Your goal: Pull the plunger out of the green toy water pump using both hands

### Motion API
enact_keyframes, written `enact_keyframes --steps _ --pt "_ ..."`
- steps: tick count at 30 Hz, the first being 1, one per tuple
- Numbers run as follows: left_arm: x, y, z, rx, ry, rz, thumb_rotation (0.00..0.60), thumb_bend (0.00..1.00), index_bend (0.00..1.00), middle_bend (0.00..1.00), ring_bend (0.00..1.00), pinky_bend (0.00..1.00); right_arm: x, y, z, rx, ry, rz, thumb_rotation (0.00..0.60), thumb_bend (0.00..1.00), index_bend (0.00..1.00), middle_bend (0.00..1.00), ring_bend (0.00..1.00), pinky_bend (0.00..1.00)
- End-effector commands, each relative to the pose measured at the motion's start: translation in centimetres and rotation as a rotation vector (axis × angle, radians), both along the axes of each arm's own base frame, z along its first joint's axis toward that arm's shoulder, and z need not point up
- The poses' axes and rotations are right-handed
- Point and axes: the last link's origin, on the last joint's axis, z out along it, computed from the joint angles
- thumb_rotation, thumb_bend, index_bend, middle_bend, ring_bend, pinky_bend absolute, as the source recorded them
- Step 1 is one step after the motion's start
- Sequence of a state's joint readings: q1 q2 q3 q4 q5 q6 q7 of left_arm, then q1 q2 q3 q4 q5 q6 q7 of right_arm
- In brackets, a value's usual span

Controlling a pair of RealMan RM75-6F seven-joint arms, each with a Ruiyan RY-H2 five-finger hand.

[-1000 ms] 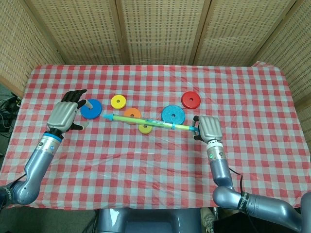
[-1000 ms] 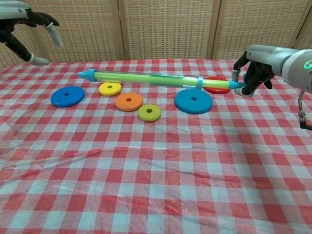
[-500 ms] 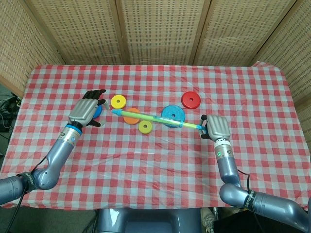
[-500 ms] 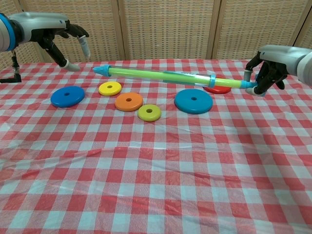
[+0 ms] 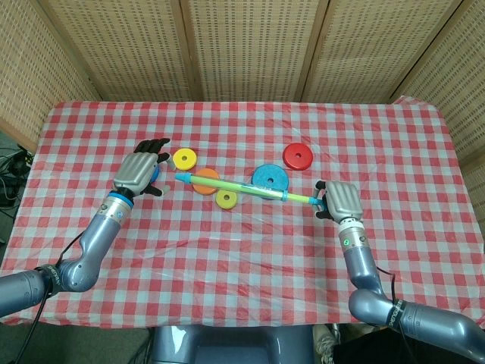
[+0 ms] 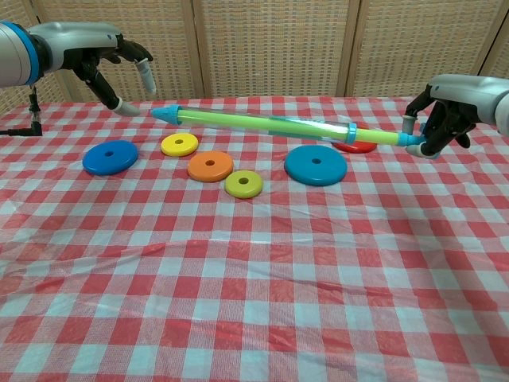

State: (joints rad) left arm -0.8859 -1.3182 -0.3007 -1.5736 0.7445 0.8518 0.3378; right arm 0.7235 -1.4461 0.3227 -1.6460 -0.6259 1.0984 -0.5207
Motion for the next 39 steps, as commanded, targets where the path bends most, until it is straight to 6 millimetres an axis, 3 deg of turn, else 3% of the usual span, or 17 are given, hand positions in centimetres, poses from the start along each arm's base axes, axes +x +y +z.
enact_keyframes --steps 1,39 --pt "0.2 0.1 -0.1 0.000 -0.011 -0.009 0.600 0.28 0.40 0.00 0.00 0.00 0.0 0.1 0.0 0.003 -0.008 -0.003 0.600 0.61 0.66 1.00 1.00 0.76" --pt "2.1 0.5 -3.4 -0.078 -0.129 -0.030 0.600 0.28 0.41 0.00 0.00 0.00 -0.6 0.9 0.8 0.034 -0.037 -0.017 0.600 0.61 0.67 1.00 1.00 0.76"
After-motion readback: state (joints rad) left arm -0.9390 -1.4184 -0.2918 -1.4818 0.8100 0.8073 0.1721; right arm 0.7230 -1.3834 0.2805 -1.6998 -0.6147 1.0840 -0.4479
